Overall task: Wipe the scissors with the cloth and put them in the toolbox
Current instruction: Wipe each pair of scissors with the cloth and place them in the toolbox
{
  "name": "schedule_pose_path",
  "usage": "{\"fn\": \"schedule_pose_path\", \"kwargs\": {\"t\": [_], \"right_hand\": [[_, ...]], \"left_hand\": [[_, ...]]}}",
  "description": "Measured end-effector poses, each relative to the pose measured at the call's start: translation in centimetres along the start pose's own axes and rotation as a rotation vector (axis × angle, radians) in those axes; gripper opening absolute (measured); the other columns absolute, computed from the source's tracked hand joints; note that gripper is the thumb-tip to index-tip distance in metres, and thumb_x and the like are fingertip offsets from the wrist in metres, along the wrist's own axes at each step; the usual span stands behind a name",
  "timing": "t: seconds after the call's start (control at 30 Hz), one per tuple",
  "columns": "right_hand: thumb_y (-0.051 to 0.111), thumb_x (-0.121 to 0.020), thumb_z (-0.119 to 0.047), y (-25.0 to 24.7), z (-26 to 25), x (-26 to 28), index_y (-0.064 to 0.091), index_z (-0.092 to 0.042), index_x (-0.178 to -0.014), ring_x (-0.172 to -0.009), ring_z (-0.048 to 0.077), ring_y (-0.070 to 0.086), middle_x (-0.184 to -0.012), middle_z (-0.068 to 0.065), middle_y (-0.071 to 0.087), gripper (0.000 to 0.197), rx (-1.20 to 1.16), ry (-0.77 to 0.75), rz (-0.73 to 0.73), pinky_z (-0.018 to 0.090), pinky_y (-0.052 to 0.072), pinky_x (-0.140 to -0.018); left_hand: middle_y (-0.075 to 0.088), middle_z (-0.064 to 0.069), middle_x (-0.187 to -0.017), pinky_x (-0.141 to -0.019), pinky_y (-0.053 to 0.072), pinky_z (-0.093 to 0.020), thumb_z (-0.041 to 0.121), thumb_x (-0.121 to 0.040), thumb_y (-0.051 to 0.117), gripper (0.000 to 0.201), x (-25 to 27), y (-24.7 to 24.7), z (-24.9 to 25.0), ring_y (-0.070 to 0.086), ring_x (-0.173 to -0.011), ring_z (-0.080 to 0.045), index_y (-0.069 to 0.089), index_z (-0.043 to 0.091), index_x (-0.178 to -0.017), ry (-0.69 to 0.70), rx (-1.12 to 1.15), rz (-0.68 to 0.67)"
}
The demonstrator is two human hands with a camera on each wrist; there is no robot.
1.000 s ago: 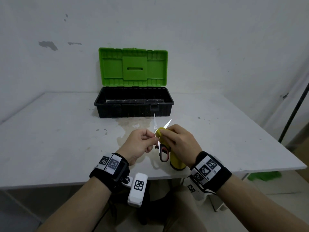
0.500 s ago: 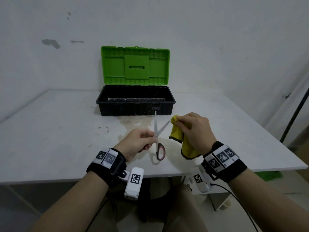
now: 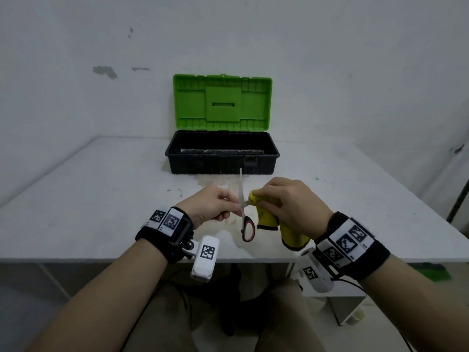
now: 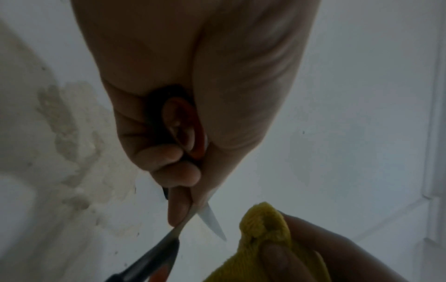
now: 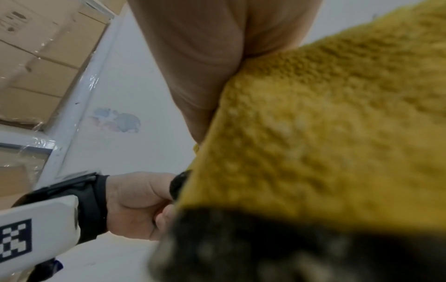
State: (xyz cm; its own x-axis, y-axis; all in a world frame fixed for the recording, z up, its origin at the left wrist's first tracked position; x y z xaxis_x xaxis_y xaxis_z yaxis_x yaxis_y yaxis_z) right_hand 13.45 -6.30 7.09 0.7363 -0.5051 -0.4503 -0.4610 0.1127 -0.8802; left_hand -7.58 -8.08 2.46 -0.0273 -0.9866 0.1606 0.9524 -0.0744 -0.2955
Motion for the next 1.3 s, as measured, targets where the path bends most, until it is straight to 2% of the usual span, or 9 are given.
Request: {"fn": "schedule_pose_path", "kwargs": {"t": [0.17, 0.27, 0.5, 0.63, 0.73, 0.9, 1.07, 1.17, 1.3], "right_hand": [[0.061, -0.092, -0.031, 0.0, -0.9, -1.4, 0.07, -0.025, -0.11, -0.081, 0.016, 0.06, -0.099, -0.002, 0.063, 0.02, 0.053, -0.049, -0.075, 0.034, 0.054, -0.069], [0.06, -0.093, -0.032, 0.8, -1.0, -1.6, 0.07, -0.029, -0.109, -0.08, 0.017, 0.059, -0.096, -0.003, 0.061, 0.019, 0.062, -0.059, -0.137, 0.036, 0.053, -0.067], [0.057, -0.094, -0.034, 1.5, -0.5, -1.9, 0.071, -0.029, -0.11, -0.082, 0.019, 0.06, -0.098, -0.002, 0.061, 0.022, 0.067, -0.017, -0.182, 0.035, 0.052, -0.07], [0.056, -0.095, -0.031, 0.9, 1.1, -3.1, 0.072, -0.023, -0.106, -0.084, 0.021, 0.061, -0.1, 0.001, 0.06, 0.021, 0.098, 0.124, -0.093, 0.034, 0.051, -0.074], [0.056, -0.095, -0.032, -0.2, 2.3, -3.4, 0.073, -0.023, -0.104, -0.084, 0.02, 0.06, -0.099, 0.001, 0.062, 0.021, 0.077, 0.21, 0.01, 0.034, 0.051, -0.077], [0.058, -0.093, -0.036, 0.1, -0.3, -2.2, 0.073, -0.027, -0.106, -0.081, 0.011, 0.06, -0.097, -0.005, 0.064, 0.021, 0.008, 0.025, -0.157, 0.027, 0.052, -0.074], [0.057, -0.093, -0.039, 1.7, -0.1, -2.1, 0.073, -0.027, -0.103, -0.078, 0.014, 0.06, -0.092, -0.004, 0.061, 0.023, 0.0, 0.047, -0.164, 0.034, 0.053, -0.072], [0.058, -0.093, -0.036, 1.7, 1.0, -2.8, 0.074, -0.025, -0.102, -0.082, 0.018, 0.062, -0.095, -0.001, 0.064, 0.022, 0.04, 0.083, -0.097, 0.036, 0.053, -0.075], [0.056, -0.093, -0.033, 0.8, 3.2, -3.7, 0.074, -0.024, -0.098, -0.082, 0.018, 0.06, -0.093, -0.001, 0.063, 0.02, 0.041, 0.25, 0.025, 0.032, 0.05, -0.076]], "left_hand": [[0.076, -0.003, -0.078, -0.048, 0.036, -0.017, 0.014, -0.086, 0.076, 0.011, 0.5, -0.2, 0.6, 0.043, -0.049, -0.005, 0.078, 0.006, -0.092, 0.011, -0.028, -0.067], [0.075, -0.003, -0.075, -0.046, 0.034, -0.017, 0.01, -0.087, 0.072, 0.011, 0.5, -0.1, 0.7, 0.038, -0.048, -0.007, 0.076, 0.001, -0.092, 0.044, -0.014, -0.08], [0.068, 0.007, -0.06, -0.051, 0.035, -0.017, 0.005, -0.086, 0.072, 0.004, 0.4, 0.2, 0.4, 0.043, -0.05, -0.004, 0.075, 0.007, -0.084, 0.162, -0.09, -0.052], [0.072, -0.001, -0.071, -0.051, 0.037, -0.018, 0.011, -0.085, 0.076, 0.007, 0.4, 0.3, 0.3, 0.043, -0.053, -0.007, 0.076, 0.005, -0.088, 0.154, -0.047, -0.059], [0.071, 0.002, -0.067, -0.052, 0.036, -0.019, 0.012, -0.087, 0.075, 0.005, 0.4, 0.3, 0.1, 0.041, -0.054, -0.009, 0.076, 0.007, -0.086, 0.119, -0.016, -0.059], [0.069, 0.004, -0.063, -0.052, 0.035, -0.02, 0.011, -0.089, 0.072, 0.005, 0.2, -0.1, 0.1, 0.04, -0.053, -0.009, 0.075, 0.007, -0.087, 0.117, -0.024, -0.045], [0.065, 0.012, -0.055, -0.051, 0.039, -0.01, 0.003, -0.087, 0.071, 0.006, 0.2, 0.6, 0.1, 0.052, -0.049, 0.004, 0.074, 0.007, -0.082, 0.22, -0.125, 0.004], [0.07, 0.005, -0.068, -0.053, 0.041, -0.01, 0.005, -0.085, 0.074, 0.003, 0.2, 0.7, 0.0, 0.055, -0.054, 0.004, 0.075, 0.002, -0.085, 0.232, -0.091, 0.016], [0.074, -0.004, -0.076, -0.053, 0.041, -0.017, 0.012, -0.086, 0.075, 0.008, 0.1, 0.9, -0.4, 0.049, -0.055, -0.005, 0.076, 0.004, -0.09, 0.146, -0.057, 0.001]]}}
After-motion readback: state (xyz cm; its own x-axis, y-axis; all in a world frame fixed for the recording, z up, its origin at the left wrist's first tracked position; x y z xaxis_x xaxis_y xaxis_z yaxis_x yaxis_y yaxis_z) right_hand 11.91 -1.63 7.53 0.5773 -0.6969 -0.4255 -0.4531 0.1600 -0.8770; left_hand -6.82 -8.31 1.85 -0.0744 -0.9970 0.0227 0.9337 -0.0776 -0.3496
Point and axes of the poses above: each hand's wrist, its own x-axis away from the middle knuckle, its own y-axis out of the palm, z = x × y, the point moved 2 cm from there along -x, towards the middle knuckle
